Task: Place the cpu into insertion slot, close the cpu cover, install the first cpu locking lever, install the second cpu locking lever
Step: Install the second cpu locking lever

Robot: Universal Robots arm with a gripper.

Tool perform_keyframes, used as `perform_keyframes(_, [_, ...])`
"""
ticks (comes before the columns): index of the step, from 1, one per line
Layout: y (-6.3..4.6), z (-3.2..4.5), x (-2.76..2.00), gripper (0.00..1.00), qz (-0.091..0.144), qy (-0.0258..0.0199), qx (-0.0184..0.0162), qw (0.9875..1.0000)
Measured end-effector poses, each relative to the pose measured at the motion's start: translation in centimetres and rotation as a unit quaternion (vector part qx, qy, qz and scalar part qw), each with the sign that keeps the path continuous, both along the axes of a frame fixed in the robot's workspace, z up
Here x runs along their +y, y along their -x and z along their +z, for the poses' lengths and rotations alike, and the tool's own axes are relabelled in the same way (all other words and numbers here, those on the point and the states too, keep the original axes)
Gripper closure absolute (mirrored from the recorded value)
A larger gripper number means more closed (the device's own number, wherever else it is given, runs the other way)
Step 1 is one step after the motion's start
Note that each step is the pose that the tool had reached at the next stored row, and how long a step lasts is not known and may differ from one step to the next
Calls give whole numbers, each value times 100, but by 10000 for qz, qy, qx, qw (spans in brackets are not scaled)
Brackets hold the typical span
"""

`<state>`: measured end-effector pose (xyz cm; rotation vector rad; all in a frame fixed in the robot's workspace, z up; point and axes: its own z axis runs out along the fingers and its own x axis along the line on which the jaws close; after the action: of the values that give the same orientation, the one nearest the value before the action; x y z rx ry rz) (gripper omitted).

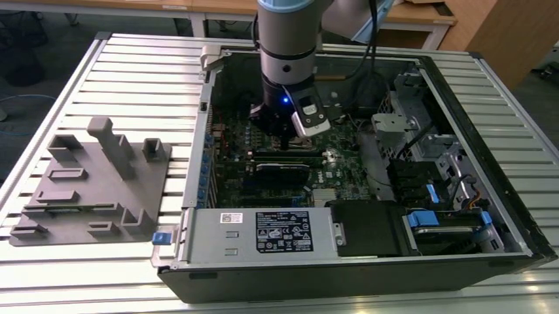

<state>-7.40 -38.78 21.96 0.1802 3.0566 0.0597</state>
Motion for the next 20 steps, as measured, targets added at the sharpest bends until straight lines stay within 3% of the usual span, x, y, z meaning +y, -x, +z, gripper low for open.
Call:
perform_keyframes(4, [9, -3, 0, 89, 1, -1, 0, 10000])
perform_keyframes(6, [14, -57, 2, 89, 0, -1, -1, 10000])
perform_keyframes(16, [19, -59, 2, 89, -1, -2, -2, 10000])
perform_keyframes(20, [87, -64, 2, 89, -4, -1, -2, 10000])
